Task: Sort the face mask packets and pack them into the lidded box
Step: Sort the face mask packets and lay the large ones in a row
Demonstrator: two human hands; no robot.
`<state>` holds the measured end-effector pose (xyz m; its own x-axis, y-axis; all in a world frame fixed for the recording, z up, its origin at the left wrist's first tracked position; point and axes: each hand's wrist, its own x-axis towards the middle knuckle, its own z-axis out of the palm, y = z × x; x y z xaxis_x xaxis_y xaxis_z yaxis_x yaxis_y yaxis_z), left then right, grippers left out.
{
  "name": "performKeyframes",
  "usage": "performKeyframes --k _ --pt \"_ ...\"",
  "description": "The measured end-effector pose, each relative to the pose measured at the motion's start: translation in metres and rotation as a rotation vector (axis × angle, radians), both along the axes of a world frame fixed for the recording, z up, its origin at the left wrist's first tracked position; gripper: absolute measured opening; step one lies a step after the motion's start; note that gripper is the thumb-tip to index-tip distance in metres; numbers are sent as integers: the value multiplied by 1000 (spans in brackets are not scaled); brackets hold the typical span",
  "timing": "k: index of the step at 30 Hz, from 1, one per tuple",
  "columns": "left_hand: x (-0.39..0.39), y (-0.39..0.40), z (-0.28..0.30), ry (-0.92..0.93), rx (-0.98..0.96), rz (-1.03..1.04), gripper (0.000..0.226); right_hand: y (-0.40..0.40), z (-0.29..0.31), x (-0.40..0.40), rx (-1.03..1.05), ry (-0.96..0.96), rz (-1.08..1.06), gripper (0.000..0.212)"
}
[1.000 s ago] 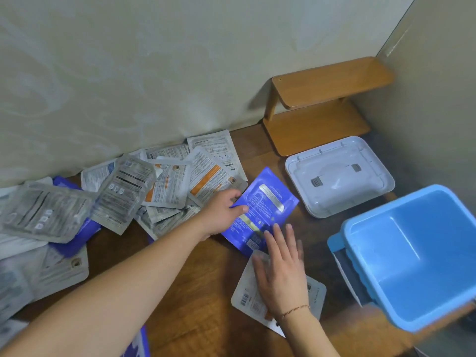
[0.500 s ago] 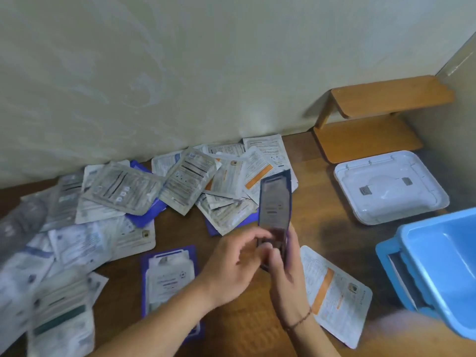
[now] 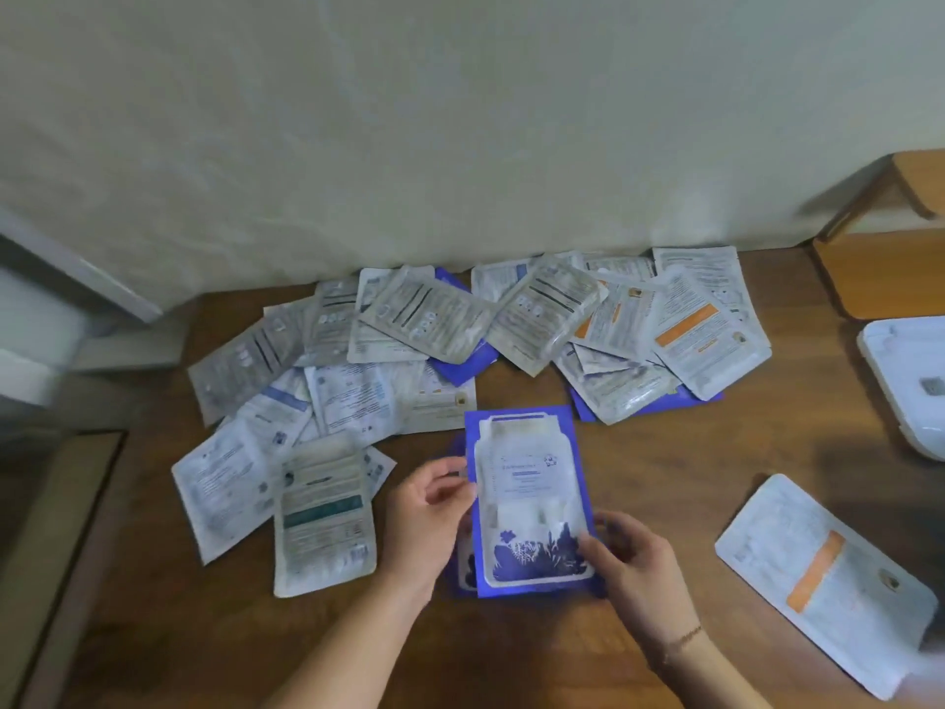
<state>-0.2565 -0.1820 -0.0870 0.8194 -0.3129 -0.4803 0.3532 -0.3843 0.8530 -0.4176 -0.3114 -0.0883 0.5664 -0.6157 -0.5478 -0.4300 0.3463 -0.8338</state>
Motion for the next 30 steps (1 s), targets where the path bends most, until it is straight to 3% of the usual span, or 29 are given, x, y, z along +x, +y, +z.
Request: performKeyframes --k 2,6,17,26,28,30 --pt "2 12 -8 -67 89 -29 23 6 -13 -3 -223 145 111 27" --pt "2 26 -23 -254 190 -170 23 18 -24 -3 -404 219 191 42" --pt "5 28 -47 -503 278 -225 25 31 -40 0 -596 244 301 41" --pt "9 30 -54 -600 333 -331 25 32 -47 -1 -738 300 392 34" --pt "9 31 -52 -656 359 -334 27 32 -44 -3 -906 341 408 32" --pt "9 27 -48 -819 322 -383 31 31 -42 -3 -1151 308 466 45"
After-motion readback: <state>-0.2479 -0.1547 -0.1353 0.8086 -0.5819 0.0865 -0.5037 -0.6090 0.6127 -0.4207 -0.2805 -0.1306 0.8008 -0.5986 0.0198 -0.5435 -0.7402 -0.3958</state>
